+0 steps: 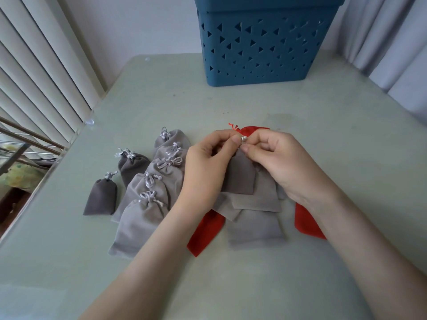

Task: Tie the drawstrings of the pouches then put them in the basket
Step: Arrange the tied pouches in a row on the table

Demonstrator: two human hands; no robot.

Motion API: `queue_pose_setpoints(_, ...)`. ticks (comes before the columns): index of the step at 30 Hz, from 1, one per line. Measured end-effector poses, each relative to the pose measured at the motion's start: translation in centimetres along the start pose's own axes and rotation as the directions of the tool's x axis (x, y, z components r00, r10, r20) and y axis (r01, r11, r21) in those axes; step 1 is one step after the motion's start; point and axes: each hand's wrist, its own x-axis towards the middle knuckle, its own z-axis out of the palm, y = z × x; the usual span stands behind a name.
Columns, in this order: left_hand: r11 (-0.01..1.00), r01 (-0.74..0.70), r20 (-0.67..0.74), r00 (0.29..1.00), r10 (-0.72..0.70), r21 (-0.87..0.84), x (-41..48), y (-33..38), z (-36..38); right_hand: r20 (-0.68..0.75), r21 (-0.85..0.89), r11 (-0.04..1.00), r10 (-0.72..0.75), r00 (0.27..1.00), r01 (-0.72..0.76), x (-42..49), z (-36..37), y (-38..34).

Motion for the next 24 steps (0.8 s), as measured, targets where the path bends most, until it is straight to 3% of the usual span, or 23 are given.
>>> queue_pose_setpoints(8, 0.991, 0.04, 0.022, 0.999, -0.037, -0.129, 0.1, 0.1, 0.1, -0.054, 0.014, 0.999, -0.039, 0.998, 0.04, 0.0, 0.1, 0.0)
queue_pose_setpoints(11, 0.975, 0.04, 0.065, 0.998, -0.026, -0.221, 0.3, 0.0, -0.1, -0.024, 0.195, 0.981, 0.011, 1.0, -0.006, 0.0, 0.0, -0.5)
queue_pose_setpoints(14, 0.953, 0.055, 0.123, 0.992, -0.019, -0.298, 0.5, 0.1, -0.2, 0.107, 0.402, 0.904, 0.111, 0.988, -0.145, 0.0, -0.4, -1.0)
queue_pose_setpoints(16, 0.948, 0.044, 0.16, 0.987, 0.008, -0.317, 0.4, 0.3, -0.3, 0.172, 0.449, 0.872, 0.13, 0.977, -0.195, 0.2, -0.7, -0.9)
queue_pose_setpoints(20, 0.965, -0.057, 0.165, 0.981, 0.102, -0.256, 0.2, 0.6, -0.4, 0.248, 0.445, 0.871, 0.102, 0.963, -0.207, 0.3, -1.4, -0.6)
queue_pose_setpoints(24, 0.978, -0.153, 0.134, 0.976, 0.172, -0.139, 0.3, 0.4, -0.7, 0.267, 0.315, 0.938, 0.062, 0.962, -0.148, 0.2, -2.1, -0.9)
